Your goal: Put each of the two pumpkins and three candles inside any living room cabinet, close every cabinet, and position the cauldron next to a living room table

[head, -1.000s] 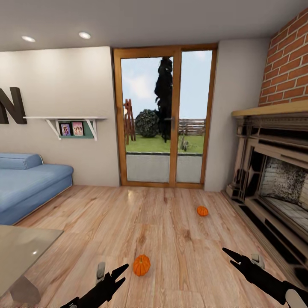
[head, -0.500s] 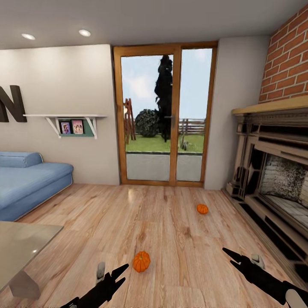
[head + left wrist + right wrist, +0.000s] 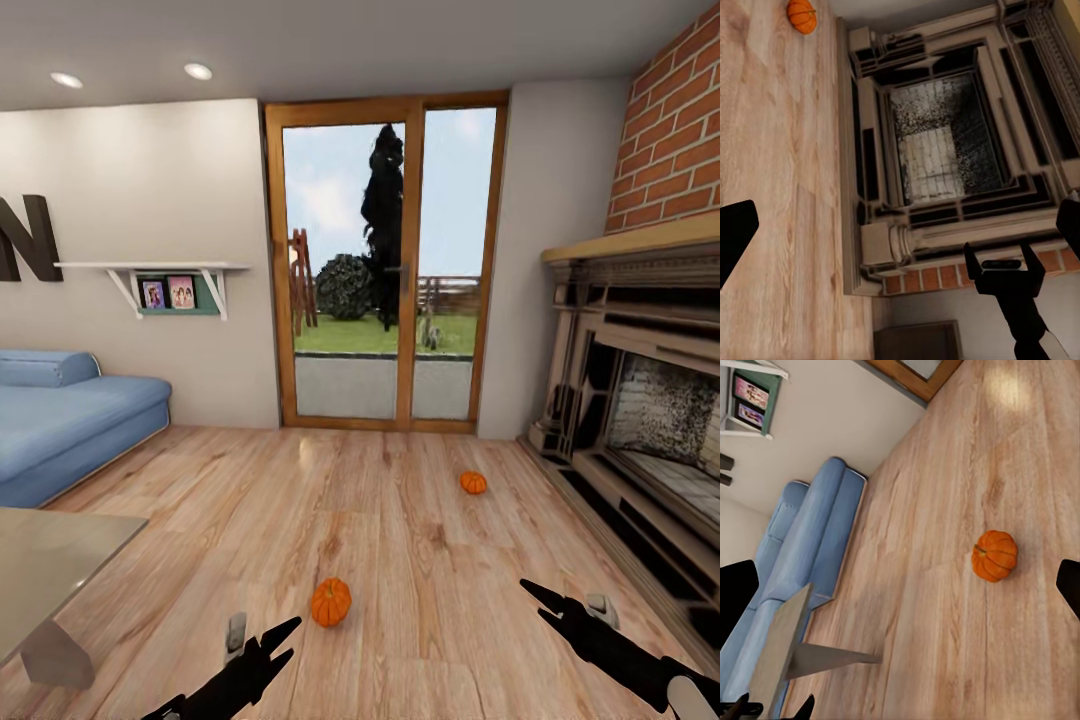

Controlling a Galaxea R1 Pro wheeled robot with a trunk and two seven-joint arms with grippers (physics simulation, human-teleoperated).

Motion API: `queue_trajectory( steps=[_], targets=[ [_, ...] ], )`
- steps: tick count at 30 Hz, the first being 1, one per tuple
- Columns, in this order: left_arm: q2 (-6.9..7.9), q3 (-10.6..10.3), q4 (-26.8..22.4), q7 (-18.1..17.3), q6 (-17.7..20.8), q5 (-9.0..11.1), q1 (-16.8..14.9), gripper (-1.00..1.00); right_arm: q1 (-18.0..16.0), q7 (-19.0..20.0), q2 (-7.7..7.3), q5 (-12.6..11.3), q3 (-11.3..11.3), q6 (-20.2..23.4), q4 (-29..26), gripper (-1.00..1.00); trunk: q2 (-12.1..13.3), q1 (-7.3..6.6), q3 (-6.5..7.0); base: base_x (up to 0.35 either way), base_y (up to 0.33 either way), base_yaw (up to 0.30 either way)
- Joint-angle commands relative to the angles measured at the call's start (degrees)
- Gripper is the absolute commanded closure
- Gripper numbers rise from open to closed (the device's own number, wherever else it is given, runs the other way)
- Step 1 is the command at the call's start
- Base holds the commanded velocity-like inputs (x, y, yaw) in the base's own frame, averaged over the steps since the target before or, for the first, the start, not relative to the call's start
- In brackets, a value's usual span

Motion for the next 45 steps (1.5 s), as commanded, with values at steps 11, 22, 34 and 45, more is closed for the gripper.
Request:
queue_trajectory(
  steps=[11,22,34,45],
  targets=[
    [0.04,-0.38,0.0,-0.05,0.39,0.61,-0.04,-1.0,-0.04,0.03,0.0,-0.39,-0.07,0.42,0.0,-1.0,-4.46,2.41,-2.05,0.0,0.0,0.0],
    [0.04,-0.31,0.02,-0.05,0.41,0.61,-0.04,-1.0,0.03,0.03,0.0,-0.4,-0.07,0.42,0.0,-1.0,-8.87,4.83,-4.02,0.0,0.0,0.0],
    [0.04,-0.28,0.21,0.43,0.47,0.72,-0.04,-1.0,0.11,0.11,0.0,-0.48,-0.07,0.36,0.0,-1.0,-11.32,6.28,-6.43,0.0,0.0,0.0],
    [0.12,-0.1,0.26,0.99,0.54,0.86,-0.04,-1.0,0.15,0.12,0.0,-0.48,-0.07,0.38,0.0,-1.0,-11.47,6.57,-8.87,0.0,0.0,0.0]
  ],
)
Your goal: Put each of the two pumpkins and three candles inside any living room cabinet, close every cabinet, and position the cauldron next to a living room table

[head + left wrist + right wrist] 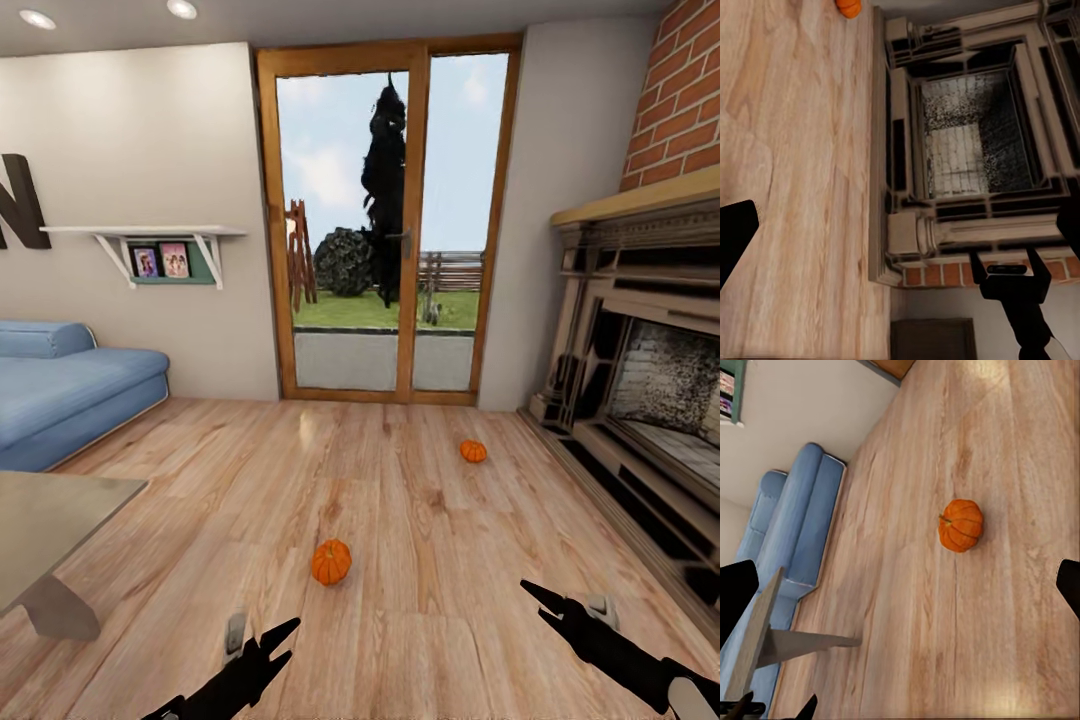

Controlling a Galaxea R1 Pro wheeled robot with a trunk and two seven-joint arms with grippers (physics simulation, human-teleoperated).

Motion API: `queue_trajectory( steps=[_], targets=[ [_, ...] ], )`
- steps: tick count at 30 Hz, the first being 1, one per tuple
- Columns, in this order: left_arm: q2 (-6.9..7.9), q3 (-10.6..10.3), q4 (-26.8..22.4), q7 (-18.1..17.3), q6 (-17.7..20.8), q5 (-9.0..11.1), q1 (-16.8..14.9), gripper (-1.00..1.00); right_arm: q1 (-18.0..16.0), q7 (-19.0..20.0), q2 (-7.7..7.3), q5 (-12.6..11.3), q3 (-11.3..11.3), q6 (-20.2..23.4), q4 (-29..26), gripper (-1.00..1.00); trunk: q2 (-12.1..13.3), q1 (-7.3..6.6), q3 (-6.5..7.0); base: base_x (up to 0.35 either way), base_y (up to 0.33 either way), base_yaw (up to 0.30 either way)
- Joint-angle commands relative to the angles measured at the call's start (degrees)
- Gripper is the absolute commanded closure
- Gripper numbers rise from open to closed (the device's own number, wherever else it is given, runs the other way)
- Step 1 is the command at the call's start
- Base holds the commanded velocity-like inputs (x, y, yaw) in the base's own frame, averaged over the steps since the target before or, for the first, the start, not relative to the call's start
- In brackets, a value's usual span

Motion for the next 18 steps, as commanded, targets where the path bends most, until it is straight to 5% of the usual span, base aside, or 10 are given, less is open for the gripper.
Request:
queue_trajectory(
  steps=[1,18],
  targets=[
    [0.05,-0.38,0.0,-0.06,0.47,0.61,-0.03,-1.0,-0.02,0.03,0.0,-0.32,-0.07,0.43,0.0,-1.0,-0.05,0.01,-0.29,0.0,0.0,0.0],
    [-0.02,-0.16,0.0,1.55,0.41,0.61,-0.03,-1.0,0.14,2.47,-0.05,-0.73,-0.05,0.22,-0.91,-1.0,-0.27,0.45,-4.06,0.0,0.0,0.0]
  ],
)
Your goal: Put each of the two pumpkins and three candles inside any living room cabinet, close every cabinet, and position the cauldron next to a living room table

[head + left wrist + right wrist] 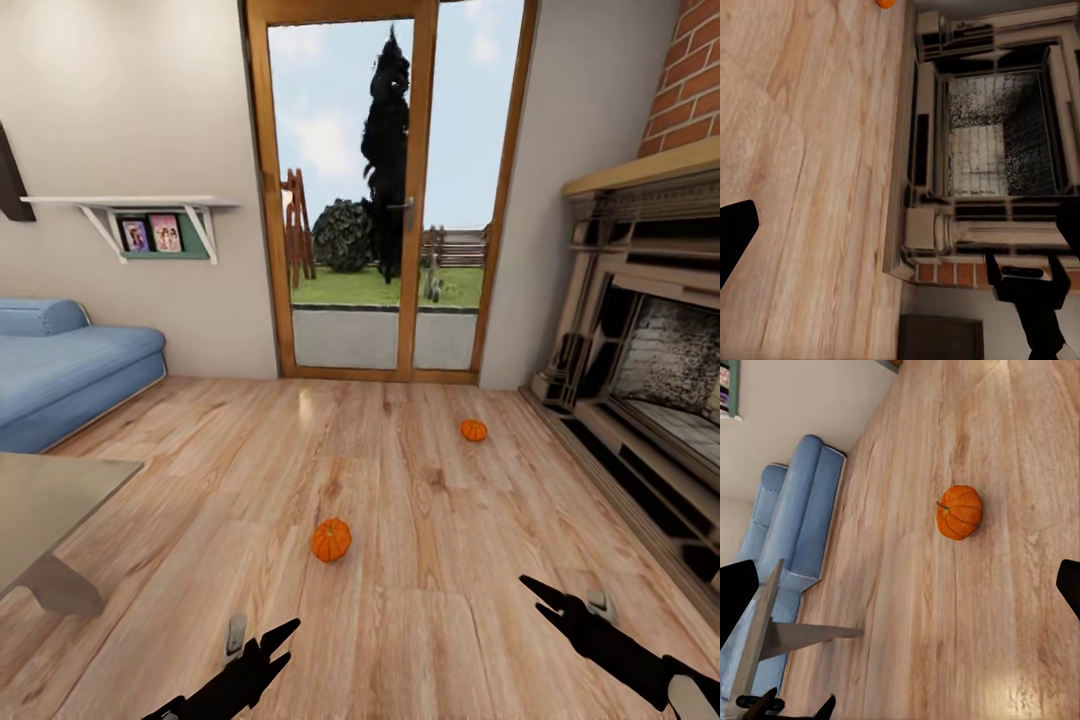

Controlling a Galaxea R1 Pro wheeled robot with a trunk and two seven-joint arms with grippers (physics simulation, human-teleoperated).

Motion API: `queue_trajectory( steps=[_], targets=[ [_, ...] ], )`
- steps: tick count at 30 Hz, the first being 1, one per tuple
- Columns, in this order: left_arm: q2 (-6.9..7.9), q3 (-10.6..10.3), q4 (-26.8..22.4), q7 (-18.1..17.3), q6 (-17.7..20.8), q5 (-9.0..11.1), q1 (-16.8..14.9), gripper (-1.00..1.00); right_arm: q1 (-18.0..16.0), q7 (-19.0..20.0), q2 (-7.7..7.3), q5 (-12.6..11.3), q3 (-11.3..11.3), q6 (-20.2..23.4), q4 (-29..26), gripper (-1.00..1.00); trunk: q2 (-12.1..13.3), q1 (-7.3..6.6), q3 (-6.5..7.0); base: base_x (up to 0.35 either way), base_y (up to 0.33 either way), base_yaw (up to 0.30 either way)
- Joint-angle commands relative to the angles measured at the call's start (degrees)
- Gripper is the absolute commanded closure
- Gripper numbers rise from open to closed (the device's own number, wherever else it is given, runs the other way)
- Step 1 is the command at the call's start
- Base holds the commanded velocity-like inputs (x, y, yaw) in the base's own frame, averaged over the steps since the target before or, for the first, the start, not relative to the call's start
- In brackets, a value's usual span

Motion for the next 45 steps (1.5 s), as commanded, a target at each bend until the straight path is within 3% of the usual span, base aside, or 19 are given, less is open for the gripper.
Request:
queue_trajectory(
  steps=[1,9,23,45],
  targets=[
    [0.04,-0.39,0.0,-0.07,0.45,0.61,-0.03,-1.0,-0.03,0.54,-0.01,-0.31,-0.05,0.41,-0.1,-1.0,-0.04,0.01,-0.29,0.0,0.0,0.0],
    [0.03,-0.45,-0.01,-0.06,0.45,0.53,-0.03,-1.0,-0.01,2.59,-0.03,-0.28,-0.06,0.52,-0.47,-1.0,-0.15,0.22,-2.06,0.0,0.0,0.0],
    [0.03,-0.46,-0.01,-0.16,0.45,0.44,-0.03,-1.0,0.04,2.99,-0.04,-0.34,-1.53,0.54,-0.49,-1.0,-0.34,0.58,-5.16,0.0,0.0,0.0],
    [0.1,-0.29,-0.11,-0.32,0.99,0.63,-0.11,-1.0,0.05,3.06,-0.03,-0.34,-1.63,0.48,-0.49,-1.0,-0.63,1.14,-10.03,0.0,0.0,0.0]
  ],
)
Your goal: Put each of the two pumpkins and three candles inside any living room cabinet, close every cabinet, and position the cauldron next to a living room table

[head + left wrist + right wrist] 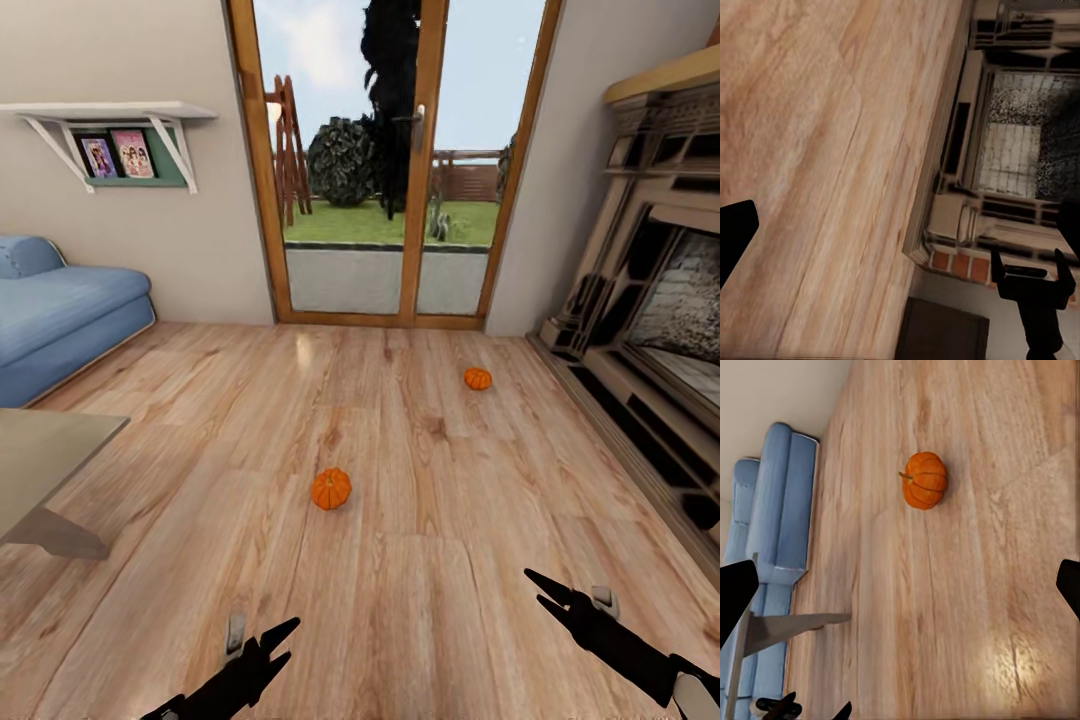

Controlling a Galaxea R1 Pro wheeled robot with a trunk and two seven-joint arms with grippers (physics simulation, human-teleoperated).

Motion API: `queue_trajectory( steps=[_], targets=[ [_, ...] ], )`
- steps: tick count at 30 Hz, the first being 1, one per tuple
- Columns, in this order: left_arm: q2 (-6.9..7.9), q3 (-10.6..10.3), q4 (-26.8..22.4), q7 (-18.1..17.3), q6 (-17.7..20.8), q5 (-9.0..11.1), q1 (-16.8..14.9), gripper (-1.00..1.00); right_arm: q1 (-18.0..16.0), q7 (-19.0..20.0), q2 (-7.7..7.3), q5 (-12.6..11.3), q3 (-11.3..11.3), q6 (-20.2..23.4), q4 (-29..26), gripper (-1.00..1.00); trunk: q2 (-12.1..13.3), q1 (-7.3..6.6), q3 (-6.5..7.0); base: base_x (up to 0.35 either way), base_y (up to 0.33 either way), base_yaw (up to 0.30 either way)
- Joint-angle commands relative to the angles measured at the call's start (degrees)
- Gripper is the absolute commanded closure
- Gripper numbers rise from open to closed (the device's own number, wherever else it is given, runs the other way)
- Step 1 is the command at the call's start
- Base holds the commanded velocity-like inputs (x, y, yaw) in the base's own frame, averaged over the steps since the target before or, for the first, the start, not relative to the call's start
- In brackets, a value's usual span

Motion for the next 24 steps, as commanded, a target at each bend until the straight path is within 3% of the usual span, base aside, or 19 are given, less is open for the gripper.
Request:
queue_trajectory(
  steps=[1,5,9,15,24],
  targets=[
    [0.08,-0.34,-0.16,0.02,0.69,0.74,-0.14,-1.0,-0.03,0.03,0.0,-0.33,-0.06,0.42,0.01,-1.0,-0.04,0.01,-0.28,0.0,0.0,0.0],
    [1.37,-0.18,-0.15,0.2,3.45,1.12,-4.25,-1.0,-0.03,0.03,-0.01,-0.33,-0.07,0.42,0.01,-1.0,-0.09,0.11,-1.16,0.0,0.0,0.0],
    [1.8,-0.03,0.06,1.23,4.57,1.17,-6.0,-1.0,-0.03,0.03,-0.01,-0.33,-0.48,0.42,0.01,-1.0,-0.14,0.22,-2.05,0.0,0.0,0.0],
    [1.9,-0.15,0.11,2.61,4.37,1.03,-6.56,-1.0,-0.03,0.88,-0.05,-0.33,-0.82,0.42,0.01,-1.0,-0.22,0.37,-3.38,0.0,0.0,0.0],
    [1.91,-0.31,-0.2,2.01,3.49,0.47,-6.57,-1.0,-0.03,3.66,-0.55,-0.28,-0.86,0.42,0.01,-1.0,-0.34,0.6,-5.37,0.0,0.0,0.0]
  ],
)
